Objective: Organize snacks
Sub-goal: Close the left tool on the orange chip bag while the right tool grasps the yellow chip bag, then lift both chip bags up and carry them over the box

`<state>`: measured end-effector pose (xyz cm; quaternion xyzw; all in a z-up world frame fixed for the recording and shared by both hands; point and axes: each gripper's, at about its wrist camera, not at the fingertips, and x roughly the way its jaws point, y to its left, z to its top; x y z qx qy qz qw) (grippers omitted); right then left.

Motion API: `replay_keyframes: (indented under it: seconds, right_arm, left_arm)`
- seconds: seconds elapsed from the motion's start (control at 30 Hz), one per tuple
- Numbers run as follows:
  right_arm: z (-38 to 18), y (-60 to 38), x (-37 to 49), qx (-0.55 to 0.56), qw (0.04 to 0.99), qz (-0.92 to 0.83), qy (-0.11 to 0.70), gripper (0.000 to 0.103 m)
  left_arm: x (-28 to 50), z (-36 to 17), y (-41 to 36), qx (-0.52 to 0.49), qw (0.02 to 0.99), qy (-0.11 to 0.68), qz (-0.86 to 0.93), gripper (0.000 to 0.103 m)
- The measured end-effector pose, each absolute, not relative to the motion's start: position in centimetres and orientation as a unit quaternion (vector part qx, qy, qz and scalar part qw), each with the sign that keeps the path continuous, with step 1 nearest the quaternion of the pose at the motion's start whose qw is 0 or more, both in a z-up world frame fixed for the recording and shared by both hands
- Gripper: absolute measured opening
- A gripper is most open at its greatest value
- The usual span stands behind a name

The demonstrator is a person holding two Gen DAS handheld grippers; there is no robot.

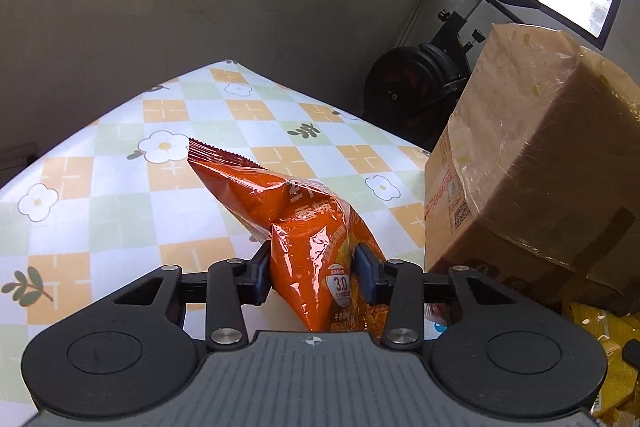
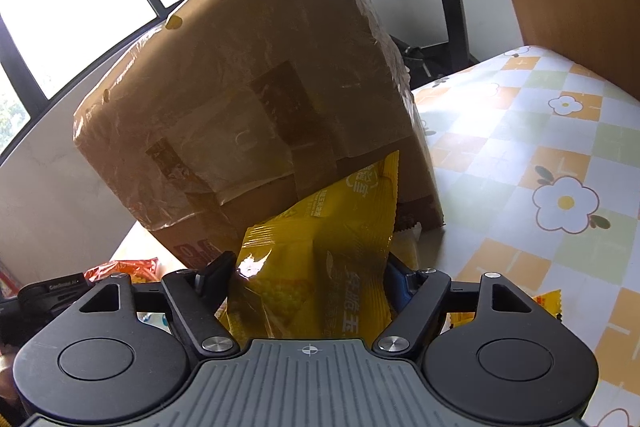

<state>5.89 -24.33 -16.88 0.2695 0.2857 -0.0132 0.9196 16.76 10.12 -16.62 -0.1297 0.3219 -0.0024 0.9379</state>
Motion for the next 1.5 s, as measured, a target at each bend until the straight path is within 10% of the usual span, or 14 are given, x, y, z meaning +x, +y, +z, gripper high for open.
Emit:
replay_keyframes:
  seconds: [1.5]
  right_arm:
    - [-3.5,-26.0,0.1,0.242,0.963,0.021,0.114,0.070]
  left_arm:
    - [6.4,-2.9,6.4,-0.059,0.983,0.143,-0.101,0.043]
